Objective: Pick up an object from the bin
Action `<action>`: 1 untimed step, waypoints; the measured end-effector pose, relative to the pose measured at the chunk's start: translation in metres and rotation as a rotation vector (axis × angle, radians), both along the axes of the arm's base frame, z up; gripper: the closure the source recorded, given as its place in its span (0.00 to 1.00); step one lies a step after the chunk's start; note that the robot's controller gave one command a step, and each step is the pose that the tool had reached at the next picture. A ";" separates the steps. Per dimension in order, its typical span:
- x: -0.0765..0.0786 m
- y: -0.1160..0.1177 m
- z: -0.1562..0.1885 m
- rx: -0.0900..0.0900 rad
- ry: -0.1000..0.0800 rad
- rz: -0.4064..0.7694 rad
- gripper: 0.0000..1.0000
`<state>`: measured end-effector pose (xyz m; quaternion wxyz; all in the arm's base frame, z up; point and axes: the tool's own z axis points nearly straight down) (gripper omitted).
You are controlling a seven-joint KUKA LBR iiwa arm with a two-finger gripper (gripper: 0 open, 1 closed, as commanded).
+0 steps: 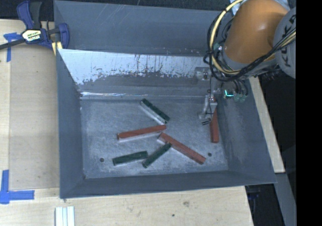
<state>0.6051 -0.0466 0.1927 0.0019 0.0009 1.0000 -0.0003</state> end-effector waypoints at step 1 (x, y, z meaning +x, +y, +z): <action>0.000 0.000 0.000 0.000 0.000 0.001 0.00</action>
Offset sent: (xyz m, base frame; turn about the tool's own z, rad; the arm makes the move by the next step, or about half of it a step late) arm -0.0031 0.0993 -0.0910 -0.1633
